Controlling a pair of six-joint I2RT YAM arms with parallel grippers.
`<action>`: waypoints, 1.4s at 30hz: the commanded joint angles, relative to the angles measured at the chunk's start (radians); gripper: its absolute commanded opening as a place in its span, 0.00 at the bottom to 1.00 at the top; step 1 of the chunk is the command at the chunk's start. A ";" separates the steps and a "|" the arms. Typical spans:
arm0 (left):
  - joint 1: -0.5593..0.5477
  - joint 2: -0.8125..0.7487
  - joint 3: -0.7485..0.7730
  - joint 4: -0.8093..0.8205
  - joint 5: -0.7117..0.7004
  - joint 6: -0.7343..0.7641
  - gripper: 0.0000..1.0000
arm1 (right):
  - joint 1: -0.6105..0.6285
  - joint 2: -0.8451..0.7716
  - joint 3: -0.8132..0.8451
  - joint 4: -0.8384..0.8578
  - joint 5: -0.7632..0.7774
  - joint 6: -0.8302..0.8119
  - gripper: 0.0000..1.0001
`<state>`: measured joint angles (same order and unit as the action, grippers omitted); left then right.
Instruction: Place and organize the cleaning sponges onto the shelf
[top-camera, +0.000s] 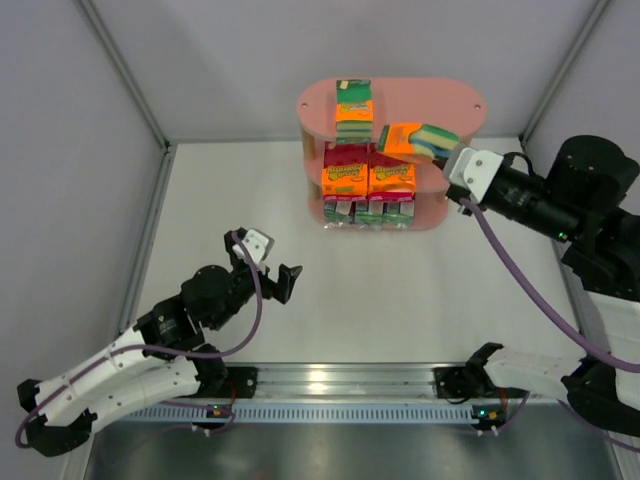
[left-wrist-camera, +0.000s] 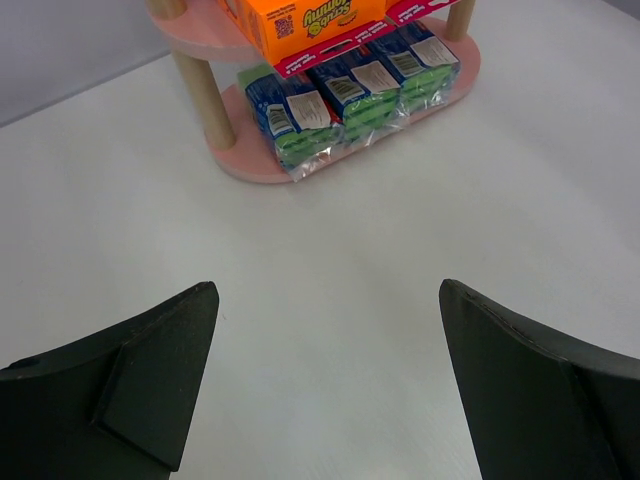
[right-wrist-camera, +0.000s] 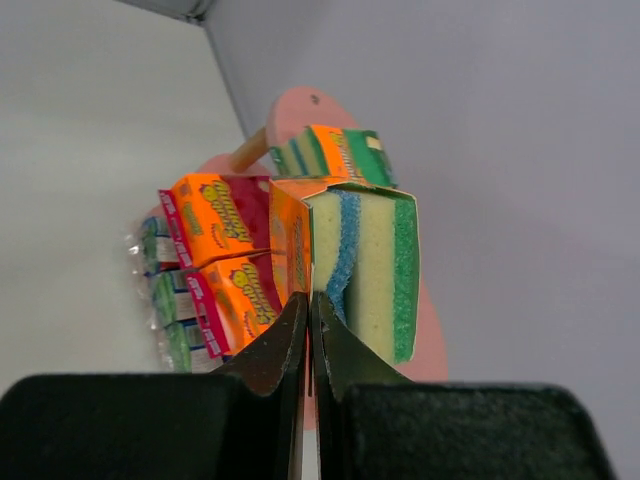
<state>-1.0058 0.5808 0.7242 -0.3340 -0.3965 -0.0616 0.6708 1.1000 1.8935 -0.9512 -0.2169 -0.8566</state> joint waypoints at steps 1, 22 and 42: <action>0.001 0.011 0.021 -0.010 -0.033 -0.003 0.98 | -0.013 0.017 0.084 0.123 0.181 0.027 0.00; 0.001 -0.010 -0.009 -0.008 -0.042 -0.014 0.98 | -0.057 0.181 -0.355 0.583 0.386 -0.275 0.00; 0.003 -0.027 -0.017 -0.007 -0.041 -0.015 0.98 | -0.142 0.256 -0.320 0.476 0.154 -0.305 0.04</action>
<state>-1.0058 0.5648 0.7109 -0.3611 -0.4213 -0.0761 0.5465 1.3361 1.5276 -0.4591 -0.0090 -1.1702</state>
